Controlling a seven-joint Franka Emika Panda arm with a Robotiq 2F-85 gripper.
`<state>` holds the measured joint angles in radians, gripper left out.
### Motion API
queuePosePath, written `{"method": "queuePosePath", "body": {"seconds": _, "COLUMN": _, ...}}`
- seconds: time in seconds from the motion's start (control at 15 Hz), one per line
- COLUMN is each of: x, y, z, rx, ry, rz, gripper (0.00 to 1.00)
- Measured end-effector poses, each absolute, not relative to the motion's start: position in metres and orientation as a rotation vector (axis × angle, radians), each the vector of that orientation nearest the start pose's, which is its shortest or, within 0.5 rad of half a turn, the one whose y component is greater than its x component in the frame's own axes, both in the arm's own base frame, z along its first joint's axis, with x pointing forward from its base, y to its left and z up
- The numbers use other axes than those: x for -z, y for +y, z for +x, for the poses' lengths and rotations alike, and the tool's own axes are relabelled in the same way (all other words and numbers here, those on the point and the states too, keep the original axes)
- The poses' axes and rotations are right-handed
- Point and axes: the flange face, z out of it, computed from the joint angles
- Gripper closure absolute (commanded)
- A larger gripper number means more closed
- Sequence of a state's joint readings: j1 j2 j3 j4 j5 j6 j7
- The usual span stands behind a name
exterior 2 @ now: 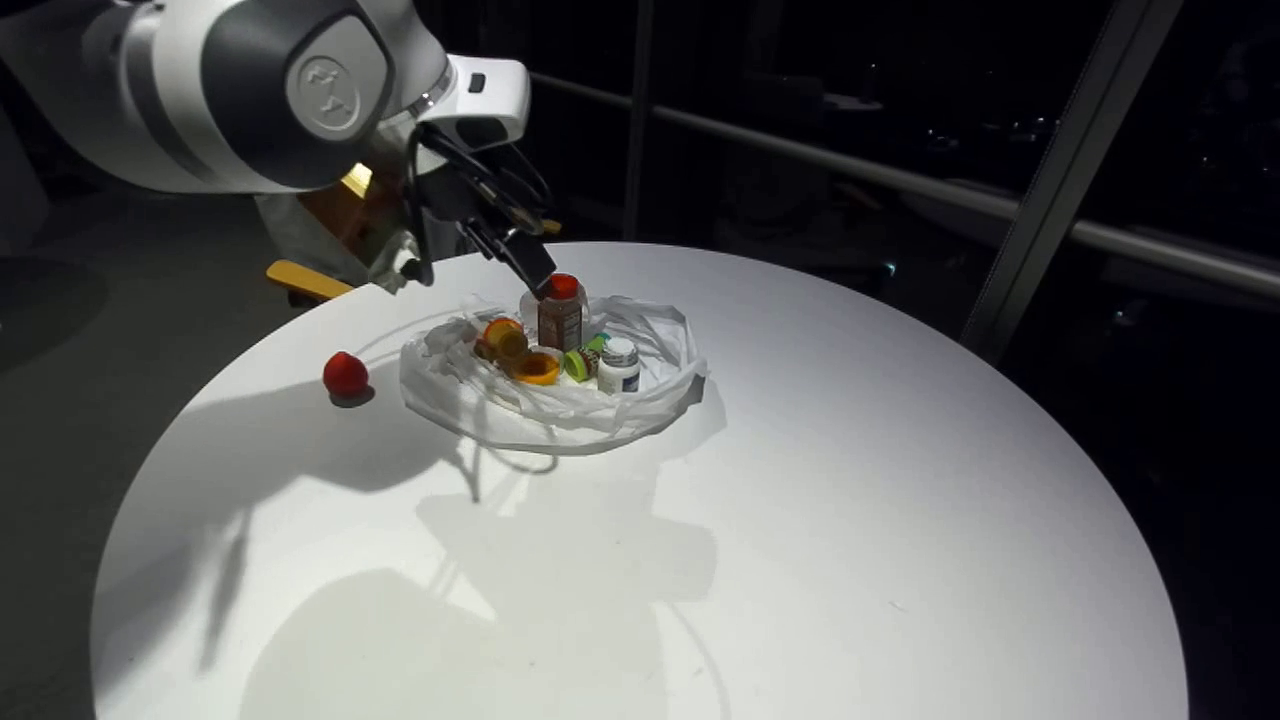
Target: Pick up the bottles and small containers from the table and put them in the plastic bag.
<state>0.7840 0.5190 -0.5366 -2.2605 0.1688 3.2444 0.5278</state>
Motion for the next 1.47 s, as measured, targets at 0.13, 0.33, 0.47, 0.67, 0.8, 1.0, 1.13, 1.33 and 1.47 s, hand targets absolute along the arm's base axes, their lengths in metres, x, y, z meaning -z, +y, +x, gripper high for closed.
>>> {"method": "queuePosePath", "body": {"seconds": 0.13, "x": -0.215, "y": 0.136, "z": 0.544, "rx": 0.76, "ry": 0.509, "rz": -3.066, "gripper": 0.0}}
{"method": "queuePosePath", "body": {"seconds": 0.33, "x": -0.196, "y": 0.162, "z": 0.515, "rx": 0.472, "ry": 0.512, "rz": -3.219, "gripper": 0.0}}
{"method": "queuePosePath", "body": {"seconds": 0.47, "x": -0.18, "y": 0.181, "z": 0.496, "rx": 0.271, "ry": 0.468, "rz": -3.288, "gripper": 0.0}}
{"method": "queuePosePath", "body": {"seconds": 0.67, "x": -0.176, "y": 0.188, "z": 0.488, "rx": 0.177, "ry": 0.443, "rz": -3.291, "gripper": 0.0}}
{"method": "queuePosePath", "body": {"seconds": 0.8, "x": -0.179, "y": 0.184, "z": 0.49, "rx": 0.174, "ry": 0.453, "rz": -3.285, "gripper": 0.0}}
{"method": "queuePosePath", "body": {"seconds": 1.0, "x": -0.18, "y": 0.183, "z": 0.49, "rx": 0.172, "ry": 0.455, "rz": -3.285, "gripper": 0.0}}
{"method": "queuePosePath", "body": {"seconds": 1.13, "x": -0.174, "y": 0.185, "z": 0.488, "rx": 0.162, "ry": 0.434, "rz": -3.301, "gripper": 0.0}}
{"method": "queuePosePath", "body": {"seconds": 1.33, "x": -0.165, "y": 0.192, "z": 0.488, "rx": 0.146, "ry": 0.421, "rz": -3.318, "gripper": 0.0}}
{"method": "queuePosePath", "body": {"seconds": 1.47, "x": -0.167, "y": 0.207, "z": 0.49, "rx": 0.169, "ry": 0.403, "rz": -3.341, "gripper": 0.0}}
